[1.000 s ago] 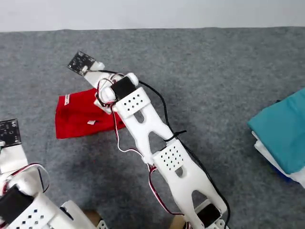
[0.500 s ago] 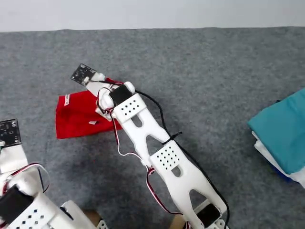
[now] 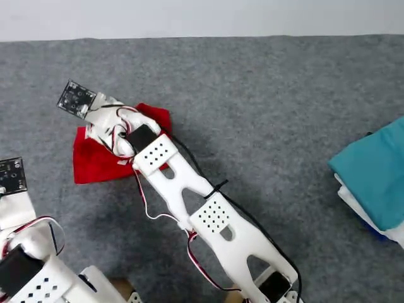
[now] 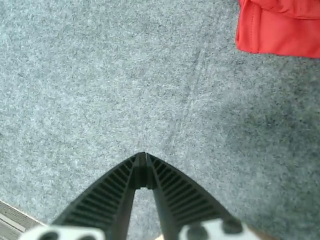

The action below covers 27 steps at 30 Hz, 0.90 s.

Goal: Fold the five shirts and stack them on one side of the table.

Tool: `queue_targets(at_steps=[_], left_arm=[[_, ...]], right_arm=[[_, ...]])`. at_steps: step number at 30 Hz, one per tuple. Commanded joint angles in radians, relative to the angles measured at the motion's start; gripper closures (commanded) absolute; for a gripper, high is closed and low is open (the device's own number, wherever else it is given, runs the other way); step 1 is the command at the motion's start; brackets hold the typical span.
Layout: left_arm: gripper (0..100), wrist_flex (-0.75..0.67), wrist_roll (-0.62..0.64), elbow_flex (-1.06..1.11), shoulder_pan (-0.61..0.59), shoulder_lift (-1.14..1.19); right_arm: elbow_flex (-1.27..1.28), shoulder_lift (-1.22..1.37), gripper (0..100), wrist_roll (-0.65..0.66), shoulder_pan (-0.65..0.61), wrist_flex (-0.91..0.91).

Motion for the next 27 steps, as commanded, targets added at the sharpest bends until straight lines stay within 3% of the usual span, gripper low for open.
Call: queue_targets(at_steps=[1, 6, 13, 19, 27], left_arm=[[100, -0.018, -0.005, -0.004, -0.005, -0.011], [100, -0.018, -0.005, -0.004, -0.005, -0.011], [100, -0.018, -0.005, -0.004, -0.005, -0.009], [100, -0.018, -0.005, -0.004, -0.002, -0.008], [100, -0.018, -0.005, -0.004, -0.002, -0.008]], right_arm=[[-0.018, -0.03, 88.4, 0.009, 0.031, -0.045], [-0.092, -0.067, 88.0, -0.002, 0.087, 0.189], [-0.092, -0.143, 87.6, -0.239, 0.163, 0.463], [-0.092, -0.16, 76.4, -0.451, 0.194, 0.654], [-0.089, -0.15, 75.7, -0.548, 0.173, 0.812]])
